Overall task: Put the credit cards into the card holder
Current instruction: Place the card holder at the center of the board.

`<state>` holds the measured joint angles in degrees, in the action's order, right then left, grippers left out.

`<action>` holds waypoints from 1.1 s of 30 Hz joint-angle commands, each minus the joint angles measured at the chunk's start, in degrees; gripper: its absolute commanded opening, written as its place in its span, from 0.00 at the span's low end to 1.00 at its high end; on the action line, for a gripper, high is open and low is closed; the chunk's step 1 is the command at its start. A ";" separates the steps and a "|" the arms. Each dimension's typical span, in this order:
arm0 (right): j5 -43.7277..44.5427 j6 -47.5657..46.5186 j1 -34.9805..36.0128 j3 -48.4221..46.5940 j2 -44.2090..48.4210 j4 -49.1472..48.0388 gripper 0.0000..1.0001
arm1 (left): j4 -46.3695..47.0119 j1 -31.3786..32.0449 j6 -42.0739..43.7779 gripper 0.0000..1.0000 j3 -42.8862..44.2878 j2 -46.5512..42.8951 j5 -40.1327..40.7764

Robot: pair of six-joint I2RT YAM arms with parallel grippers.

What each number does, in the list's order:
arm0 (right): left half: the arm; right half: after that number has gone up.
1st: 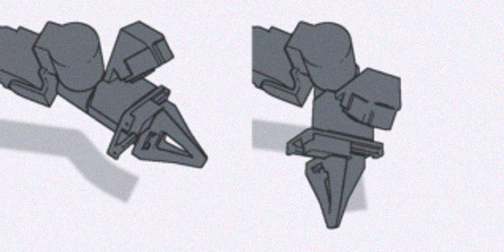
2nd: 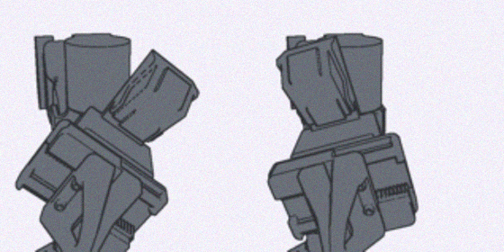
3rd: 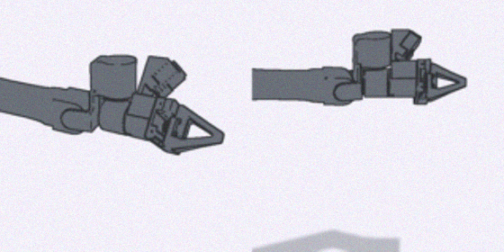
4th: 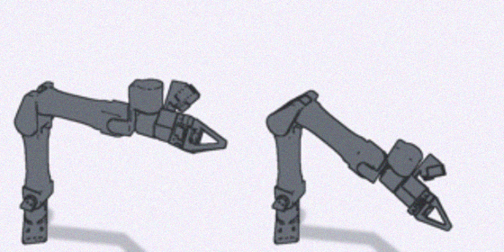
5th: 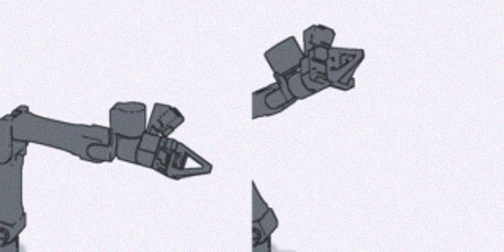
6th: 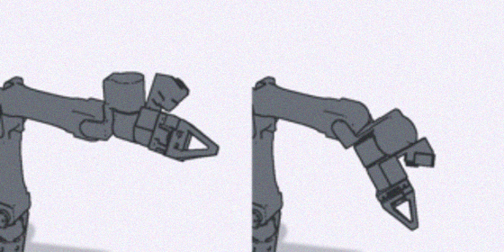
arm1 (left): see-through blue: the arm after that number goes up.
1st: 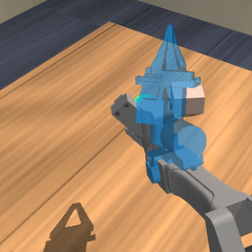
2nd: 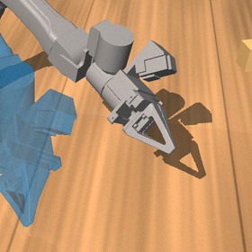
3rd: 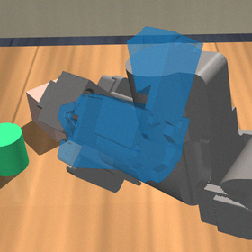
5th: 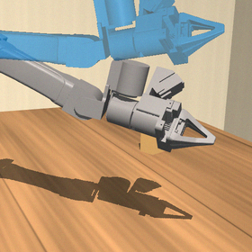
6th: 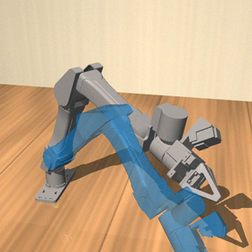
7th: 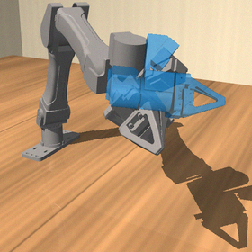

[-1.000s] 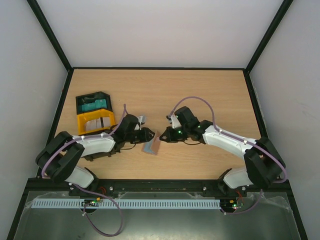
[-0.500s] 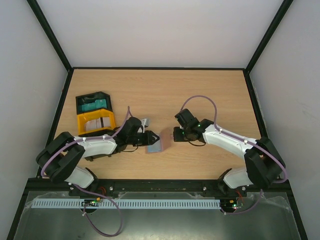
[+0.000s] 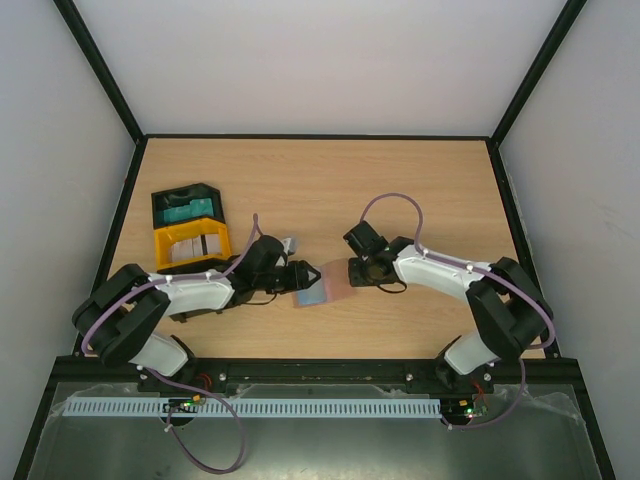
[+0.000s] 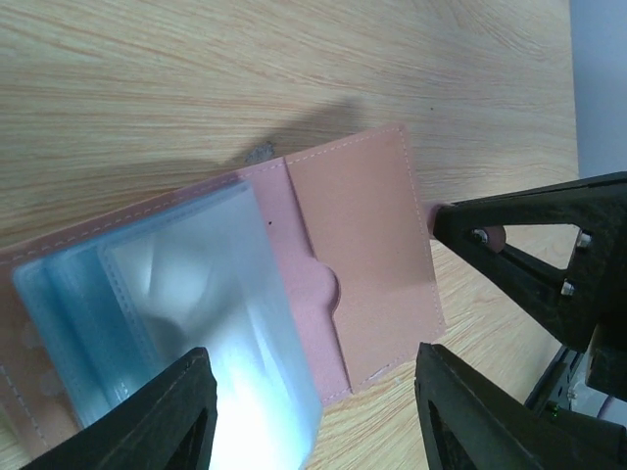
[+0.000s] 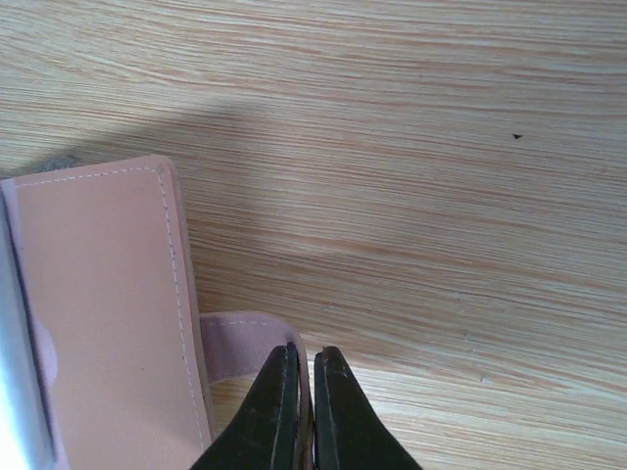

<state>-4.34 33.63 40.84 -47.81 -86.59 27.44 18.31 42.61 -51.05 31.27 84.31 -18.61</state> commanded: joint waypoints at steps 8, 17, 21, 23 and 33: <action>4.70 0.47 -0.10 -1.39 -2.97 3.11 0.02 | -3.29 0.92 -0.72 0.68 -0.60 0.16 1.12; 3.76 0.46 -0.11 -1.33 -2.86 2.62 0.02 | 1.33 1.53 -1.23 0.68 -0.54 2.52 -2.17; 3.12 0.60 -0.08 -0.94 -2.64 1.84 0.03 | 2.29 1.95 -0.24 0.67 0.76 4.79 -3.25; 2.84 0.88 -0.06 -0.72 -2.71 1.58 0.04 | 2.67 1.95 0.21 0.67 1.45 5.82 -3.90; 4.29 4.54 -0.08 0.39 2.08 -0.86 0.44 | 2.73 5.56 6.34 0.64 8.02 8.38 -6.33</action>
<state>-2.09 35.46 40.84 -47.94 -87.72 27.77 20.93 46.04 -48.77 35.75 91.29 -23.55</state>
